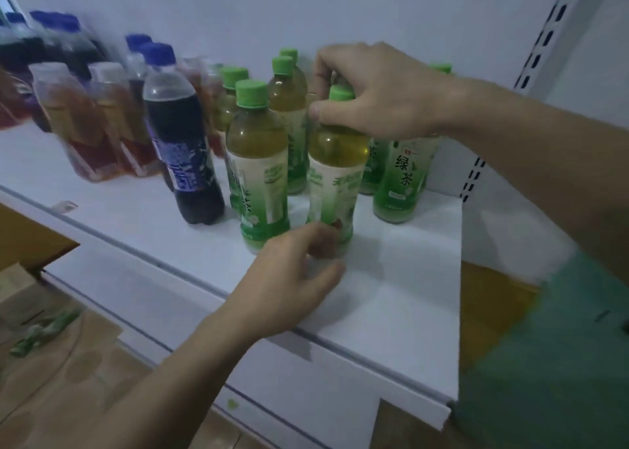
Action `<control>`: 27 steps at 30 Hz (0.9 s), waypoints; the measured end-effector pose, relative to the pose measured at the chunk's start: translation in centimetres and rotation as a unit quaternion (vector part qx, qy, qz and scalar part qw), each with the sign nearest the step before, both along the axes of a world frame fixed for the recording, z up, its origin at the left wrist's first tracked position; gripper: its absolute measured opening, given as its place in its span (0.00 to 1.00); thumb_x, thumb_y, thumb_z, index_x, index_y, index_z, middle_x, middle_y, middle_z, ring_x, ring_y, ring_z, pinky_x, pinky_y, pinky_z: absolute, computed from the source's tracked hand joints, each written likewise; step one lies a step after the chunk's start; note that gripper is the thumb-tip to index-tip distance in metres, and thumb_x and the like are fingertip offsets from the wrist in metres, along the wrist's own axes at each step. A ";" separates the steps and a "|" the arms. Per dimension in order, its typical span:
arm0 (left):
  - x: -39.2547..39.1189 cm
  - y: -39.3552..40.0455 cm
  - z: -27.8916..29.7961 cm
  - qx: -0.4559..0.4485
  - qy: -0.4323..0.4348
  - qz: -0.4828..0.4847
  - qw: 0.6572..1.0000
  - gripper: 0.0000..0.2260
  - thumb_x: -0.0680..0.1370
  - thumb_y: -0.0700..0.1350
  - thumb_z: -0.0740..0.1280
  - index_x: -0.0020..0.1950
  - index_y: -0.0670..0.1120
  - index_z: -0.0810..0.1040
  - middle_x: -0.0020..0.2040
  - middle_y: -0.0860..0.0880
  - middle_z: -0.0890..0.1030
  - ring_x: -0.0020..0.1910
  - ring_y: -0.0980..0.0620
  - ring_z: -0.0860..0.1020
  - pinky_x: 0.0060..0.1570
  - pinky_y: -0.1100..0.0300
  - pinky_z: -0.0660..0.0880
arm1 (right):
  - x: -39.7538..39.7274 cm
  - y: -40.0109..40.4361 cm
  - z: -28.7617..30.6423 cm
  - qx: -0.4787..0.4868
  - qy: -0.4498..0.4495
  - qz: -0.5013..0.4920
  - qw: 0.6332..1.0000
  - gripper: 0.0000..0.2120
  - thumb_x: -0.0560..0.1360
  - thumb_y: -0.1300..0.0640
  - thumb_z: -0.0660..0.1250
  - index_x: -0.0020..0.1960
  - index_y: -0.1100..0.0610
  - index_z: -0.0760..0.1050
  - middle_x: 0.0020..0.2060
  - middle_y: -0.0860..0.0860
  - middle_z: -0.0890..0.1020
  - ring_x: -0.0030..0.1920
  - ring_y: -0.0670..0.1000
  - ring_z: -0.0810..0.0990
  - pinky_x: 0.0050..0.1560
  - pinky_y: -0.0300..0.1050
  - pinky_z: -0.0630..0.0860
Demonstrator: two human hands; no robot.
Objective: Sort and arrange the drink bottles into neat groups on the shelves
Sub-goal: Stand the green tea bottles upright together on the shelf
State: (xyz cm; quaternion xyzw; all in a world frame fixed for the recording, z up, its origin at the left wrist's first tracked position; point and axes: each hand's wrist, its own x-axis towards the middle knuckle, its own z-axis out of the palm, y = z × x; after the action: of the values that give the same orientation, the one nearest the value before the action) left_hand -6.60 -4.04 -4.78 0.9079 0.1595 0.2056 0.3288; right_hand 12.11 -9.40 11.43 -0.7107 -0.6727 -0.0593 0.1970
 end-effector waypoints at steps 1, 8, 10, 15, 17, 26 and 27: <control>0.5 0.0 -0.1 -0.012 -0.023 0.026 0.999 0.15 0.78 0.51 0.71 0.64 0.54 0.76 0.54 0.61 0.79 0.55 0.63 0.78 0.51 0.70 0.74 | -0.1 -0.2 -0.1 0.012 -0.005 -0.021 1.000 0.07 0.78 0.48 0.67 0.51 0.51 0.73 0.47 0.48 0.79 0.46 0.50 0.77 0.42 0.45 0.73; 7.1 -0.8 0.6 -0.223 -0.082 0.057 0.970 0.47 0.70 0.51 0.80 0.79 0.54 0.53 0.73 0.50 0.71 0.71 0.50 0.72 0.73 0.47 0.70 | -0.1 -1.2 0.8 0.111 0.011 -0.182 0.977 0.11 0.79 0.47 0.65 0.47 0.54 0.76 0.43 0.49 0.78 0.47 0.53 0.78 0.35 0.36 0.66; 8.2 -0.6 1.0 -0.248 -0.144 0.071 0.955 0.39 0.70 0.45 0.81 0.71 0.54 0.59 0.64 0.53 0.76 0.63 0.54 0.77 0.69 0.48 0.75 | -0.1 -1.6 1.9 0.117 0.015 -0.206 0.971 0.17 0.79 0.42 0.65 0.48 0.56 0.78 0.47 0.52 0.81 0.49 0.54 0.79 0.36 0.38 0.68; 8.2 0.7 1.3 -0.314 -0.197 0.000 0.929 0.29 0.67 0.46 0.76 0.64 0.53 0.67 0.54 0.55 0.80 0.48 0.66 0.81 0.54 0.58 0.80 | 0.1 -3.7 5.2 0.023 0.000 -0.132 0.991 0.15 0.79 0.41 0.67 0.55 0.53 0.78 0.50 0.48 0.79 0.50 0.51 0.79 0.42 0.42 0.74; 8.1 0.4 1.0 -0.334 -0.212 -0.016 0.918 0.26 0.66 0.47 0.74 0.62 0.57 0.69 0.55 0.56 0.81 0.50 0.65 0.81 0.53 0.59 0.80 | 0.2 -4.3 5.9 -0.024 0.059 -0.081 0.995 0.08 0.81 0.51 0.68 0.56 0.53 0.79 0.51 0.50 0.80 0.44 0.46 0.80 0.37 0.39 0.74; 10.0 1.1 1.0 -0.539 -0.246 0.070 0.803 0.32 0.70 0.39 0.77 0.67 0.56 0.65 0.58 0.47 0.81 0.59 0.48 0.81 0.52 0.55 0.78 | 1.8 -1.0 6.0 0.050 -0.058 -0.202 0.976 0.12 0.80 0.42 0.67 0.53 0.51 0.81 0.50 0.49 0.81 0.53 0.53 0.79 0.49 0.45 0.71; 10.5 1.2 1.2 -0.516 -0.239 0.088 0.818 0.33 0.71 0.38 0.77 0.67 0.56 0.64 0.58 0.49 0.81 0.56 0.52 0.81 0.53 0.56 0.78 | 2.1 -0.5 6.0 0.049 -0.051 -0.209 0.975 0.14 0.79 0.41 0.67 0.52 0.51 0.80 0.48 0.48 0.80 0.52 0.52 0.78 0.46 0.44 0.70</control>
State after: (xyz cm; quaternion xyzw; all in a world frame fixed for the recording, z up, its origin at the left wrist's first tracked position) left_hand 3.92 -2.88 -3.60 0.5100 0.2379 0.3319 0.7571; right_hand 14.22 -9.85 17.44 -0.8214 -0.5145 -0.1680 0.1798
